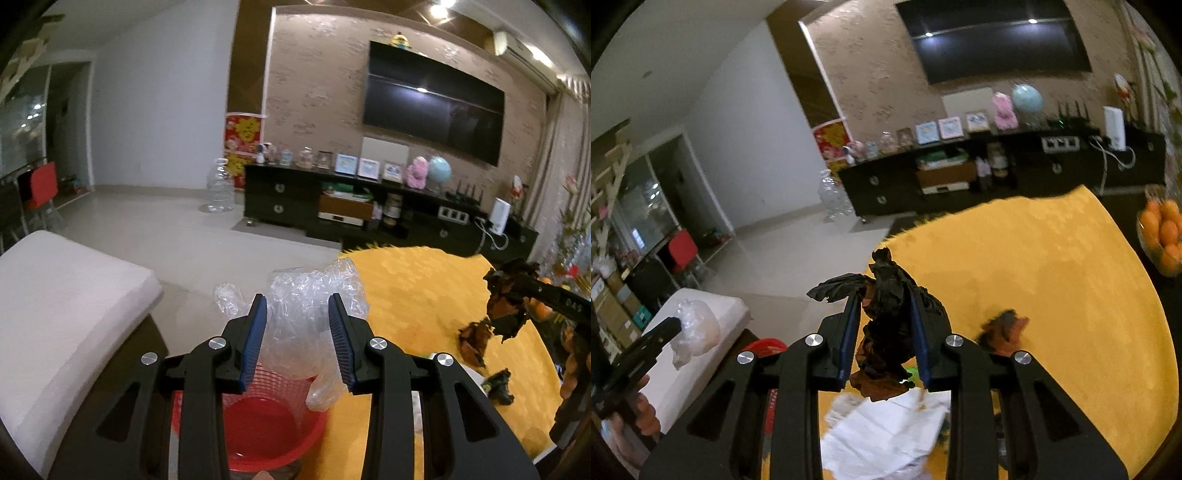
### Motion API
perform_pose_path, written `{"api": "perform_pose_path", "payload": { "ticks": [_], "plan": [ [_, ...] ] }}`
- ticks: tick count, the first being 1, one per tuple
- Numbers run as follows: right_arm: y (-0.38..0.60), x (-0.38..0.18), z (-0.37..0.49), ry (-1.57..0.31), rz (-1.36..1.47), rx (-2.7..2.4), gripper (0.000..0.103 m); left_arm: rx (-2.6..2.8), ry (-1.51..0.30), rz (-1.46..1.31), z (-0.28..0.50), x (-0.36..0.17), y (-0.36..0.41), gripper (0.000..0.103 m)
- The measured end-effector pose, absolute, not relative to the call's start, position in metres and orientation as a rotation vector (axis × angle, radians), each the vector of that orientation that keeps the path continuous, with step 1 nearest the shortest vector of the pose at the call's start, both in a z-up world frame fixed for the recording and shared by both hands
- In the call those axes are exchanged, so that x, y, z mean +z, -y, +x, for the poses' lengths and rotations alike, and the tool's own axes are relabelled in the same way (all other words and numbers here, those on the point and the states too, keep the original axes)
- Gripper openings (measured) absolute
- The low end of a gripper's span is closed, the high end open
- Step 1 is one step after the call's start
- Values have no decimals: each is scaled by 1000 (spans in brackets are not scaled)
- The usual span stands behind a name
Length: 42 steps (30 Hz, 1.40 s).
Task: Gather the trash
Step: 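Carry both items to the red basket and open both tools to drop them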
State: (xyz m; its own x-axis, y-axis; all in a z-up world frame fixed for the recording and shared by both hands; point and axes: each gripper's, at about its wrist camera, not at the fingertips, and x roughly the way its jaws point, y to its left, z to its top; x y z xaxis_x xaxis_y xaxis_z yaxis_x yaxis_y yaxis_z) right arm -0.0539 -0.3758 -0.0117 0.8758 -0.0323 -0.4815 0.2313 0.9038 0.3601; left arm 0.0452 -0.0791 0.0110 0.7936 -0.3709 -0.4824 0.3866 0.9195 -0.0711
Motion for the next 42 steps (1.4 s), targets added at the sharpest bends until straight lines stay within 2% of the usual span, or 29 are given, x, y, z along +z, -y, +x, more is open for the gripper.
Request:
{"api": "perform_pose_path", "payload": {
  "ticks": [8,14,19,34,36,40,42],
  "plan": [
    [324,3,-16,-505,316,-70,27,-307,-496,17,55,13,38,34],
    [273,6,19,-539,212,30,27,-238,-554,-9,74,-3,8,34],
    [240,-5,49,-587,162,112,27,-215,-627,-10,90,-25,0,34],
    [186,-65,92,-761,253,282,27,-246,-842,15,111,-98,14,34],
    [181,-72,93,-787,275,305,29,-247,-851,19,112,-99,13,36],
    [178,-73,93,-795,298,304,47,-245,-839,11,110,-96,12,49],
    [182,-70,91,-787,311,299,52,-244,-829,10,108,-94,12,55]
  ]
}}
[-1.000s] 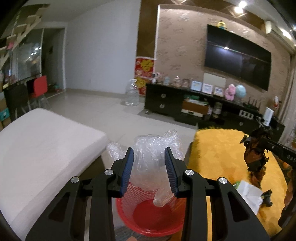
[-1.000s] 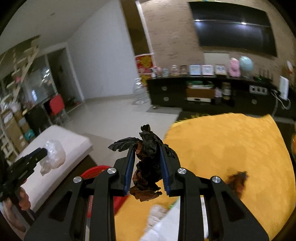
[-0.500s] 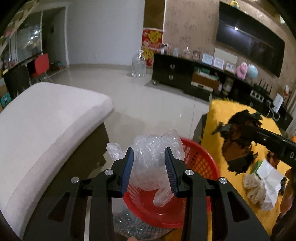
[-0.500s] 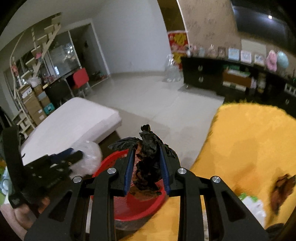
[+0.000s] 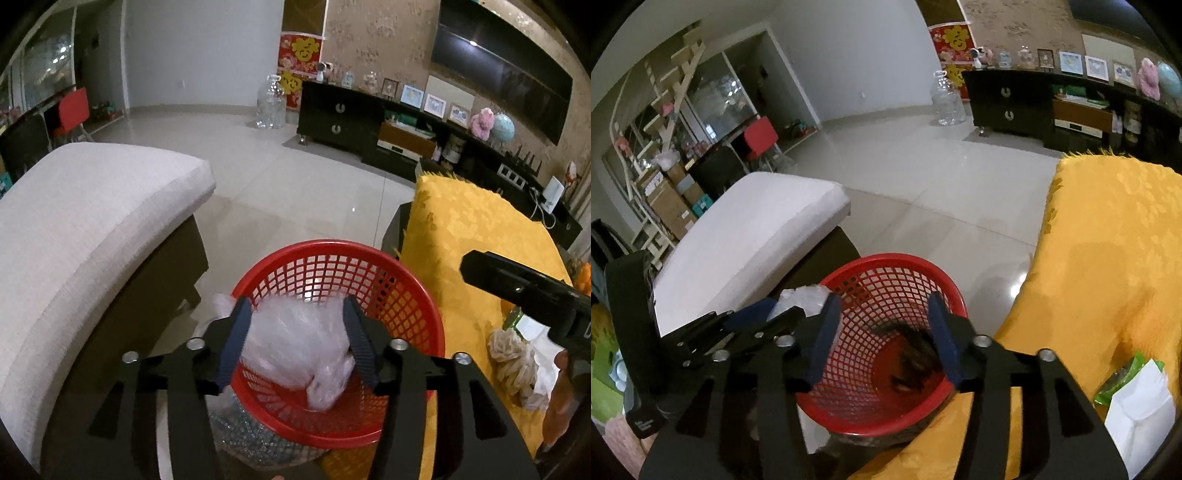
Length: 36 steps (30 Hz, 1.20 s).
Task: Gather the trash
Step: 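Carry both items to the red basket and open both tools to drop them, then move both open tools back over the trash on the table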
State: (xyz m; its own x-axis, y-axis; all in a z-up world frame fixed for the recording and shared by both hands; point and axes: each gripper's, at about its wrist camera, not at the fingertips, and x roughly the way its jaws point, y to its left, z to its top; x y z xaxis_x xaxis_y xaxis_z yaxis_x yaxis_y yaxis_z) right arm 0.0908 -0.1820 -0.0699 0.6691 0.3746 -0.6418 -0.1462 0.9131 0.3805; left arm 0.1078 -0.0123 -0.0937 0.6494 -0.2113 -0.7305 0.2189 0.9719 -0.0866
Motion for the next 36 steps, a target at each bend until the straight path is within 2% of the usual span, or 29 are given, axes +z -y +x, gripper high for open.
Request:
{"api": "perform_pose_path", "payload": {
  "ticks": [7,9,14,15,20,32,36],
  "plan": [
    [205,-52,75,-730,306,244,62,-242,-751,3,95,-72,21,80],
    [213,-40,63,-689,278,201,66,-263,-710,1,87,-61,28,85],
    [240,-12,30,-576,216,61,86,-283,-592,41,68,-37,47,92],
    [247,-7,24,-554,210,33,87,-291,-567,56,63,-33,53,94],
    [287,13,-14,-469,195,-90,96,-375,-562,98,53,-32,86,94],
    [374,-2,-76,-452,285,-295,96,-665,-682,224,21,-69,173,94],
    [386,-10,-86,-465,317,-313,96,-638,-733,237,34,-89,187,94]
  ]
}}
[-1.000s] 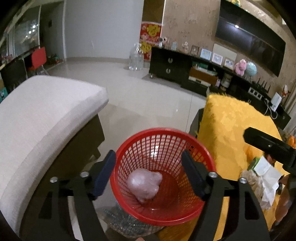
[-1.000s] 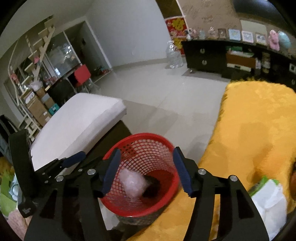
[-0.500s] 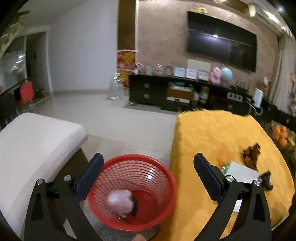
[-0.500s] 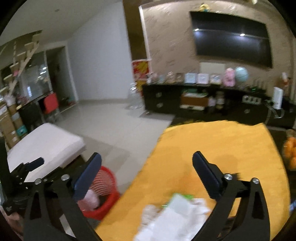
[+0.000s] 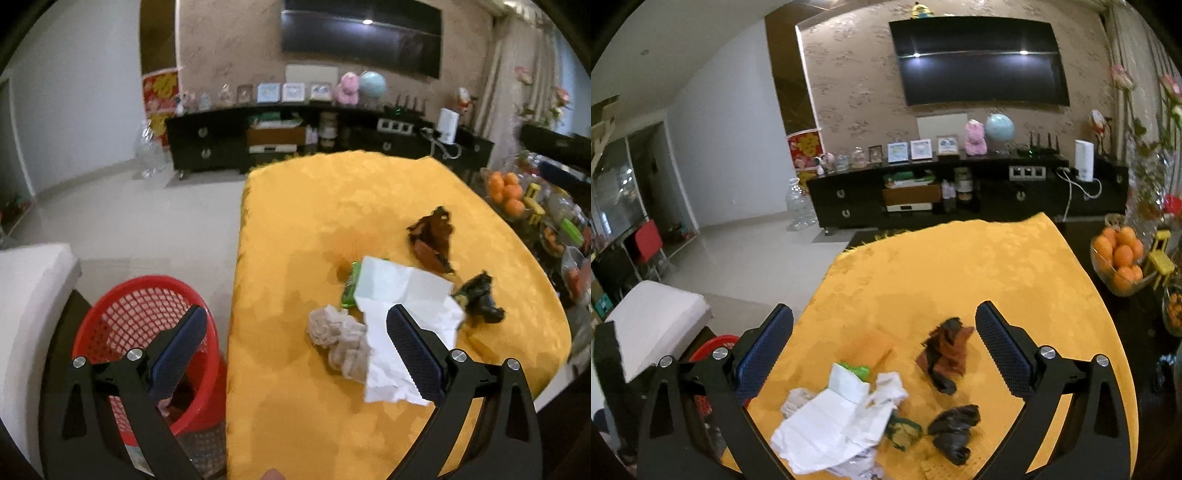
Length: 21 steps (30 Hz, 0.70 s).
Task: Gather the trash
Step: 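Move both open tools back over the trash on the table, then grasp the white tissue with the left tool and lift it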
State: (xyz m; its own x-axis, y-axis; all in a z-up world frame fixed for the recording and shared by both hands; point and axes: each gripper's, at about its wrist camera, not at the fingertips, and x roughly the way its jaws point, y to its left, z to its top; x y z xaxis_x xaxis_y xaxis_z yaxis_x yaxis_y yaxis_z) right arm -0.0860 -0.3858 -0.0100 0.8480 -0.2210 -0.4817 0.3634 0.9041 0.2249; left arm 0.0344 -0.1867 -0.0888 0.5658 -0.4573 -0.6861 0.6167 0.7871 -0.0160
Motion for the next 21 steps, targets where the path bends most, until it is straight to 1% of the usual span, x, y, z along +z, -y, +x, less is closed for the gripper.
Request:
{"api": "perform_pose_path", "payload": {
  "ticks": [11,13,14,16,17,19,20,21],
  "plan": [
    [408,-16,-110,-456,377,-332,96,-635,-887,199,61,-135,205,93],
    [409,-17,-111,-458,385,-331,96,-645,-909,196,63,-143,211,92],
    [409,-17,-111,-459,384,-332,96,-651,-920,198,63,-146,215,88],
    [408,-18,-111,-462,380,-332,96,-671,-947,206,62,-155,223,77],
    [408,-18,-111,-465,379,-332,96,-676,-955,207,62,-157,225,75],
    [409,-20,-110,-473,380,-332,96,-695,-976,194,62,-162,228,60],
    [409,-21,-109,-478,380,-332,96,-700,-982,187,63,-162,229,56],
    [408,-22,-108,-482,379,-332,96,-710,-988,176,63,-161,229,48]
  ]
}}
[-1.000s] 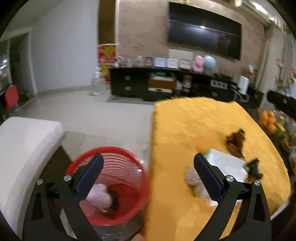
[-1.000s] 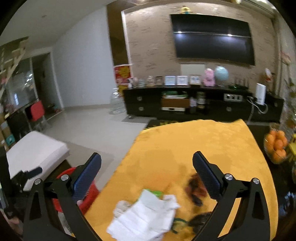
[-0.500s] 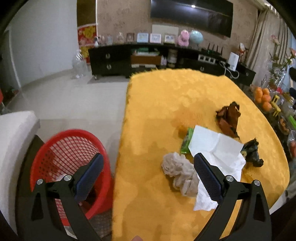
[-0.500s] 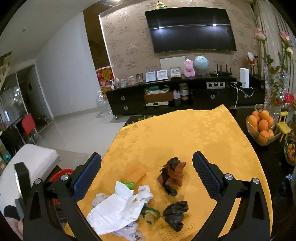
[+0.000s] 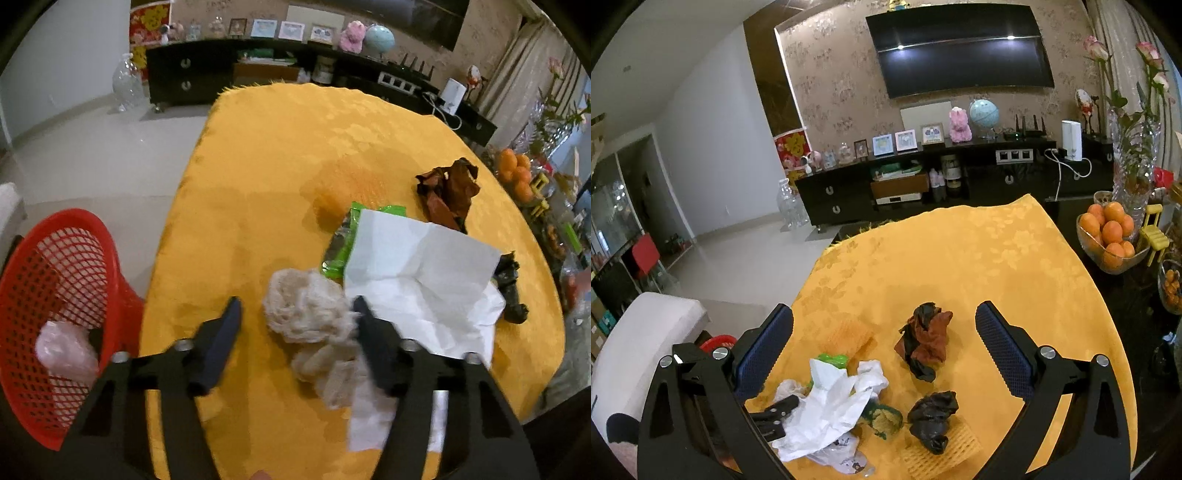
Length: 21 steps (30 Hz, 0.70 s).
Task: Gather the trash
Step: 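Grasp the white tissue with the left tool and lift it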
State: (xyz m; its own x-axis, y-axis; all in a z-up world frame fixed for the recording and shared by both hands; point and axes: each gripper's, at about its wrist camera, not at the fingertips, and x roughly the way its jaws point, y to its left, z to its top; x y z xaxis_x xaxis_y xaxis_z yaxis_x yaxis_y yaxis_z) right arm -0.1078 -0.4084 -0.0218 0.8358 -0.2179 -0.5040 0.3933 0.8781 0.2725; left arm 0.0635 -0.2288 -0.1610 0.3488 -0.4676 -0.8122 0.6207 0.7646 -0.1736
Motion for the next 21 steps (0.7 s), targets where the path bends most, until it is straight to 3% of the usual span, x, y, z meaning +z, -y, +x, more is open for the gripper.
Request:
{"api": "perform_pose_path", "payload": {
  "ticks": [6,10,18,21],
  "plan": [
    [410,-26,-106,-493,386,-335,96,-700,-930,135,64,-139,217,33],
    [412,-28,-105,-497,407,-334,96,-701,-895,92,66,-123,206,29],
    [414,-28,-104,-506,415,-326,96,-763,-948,63,58,-125,209,30],
    [414,-27,-104,-504,416,-326,96,-820,-895,122,40,-117,222,43]
  ]
}}
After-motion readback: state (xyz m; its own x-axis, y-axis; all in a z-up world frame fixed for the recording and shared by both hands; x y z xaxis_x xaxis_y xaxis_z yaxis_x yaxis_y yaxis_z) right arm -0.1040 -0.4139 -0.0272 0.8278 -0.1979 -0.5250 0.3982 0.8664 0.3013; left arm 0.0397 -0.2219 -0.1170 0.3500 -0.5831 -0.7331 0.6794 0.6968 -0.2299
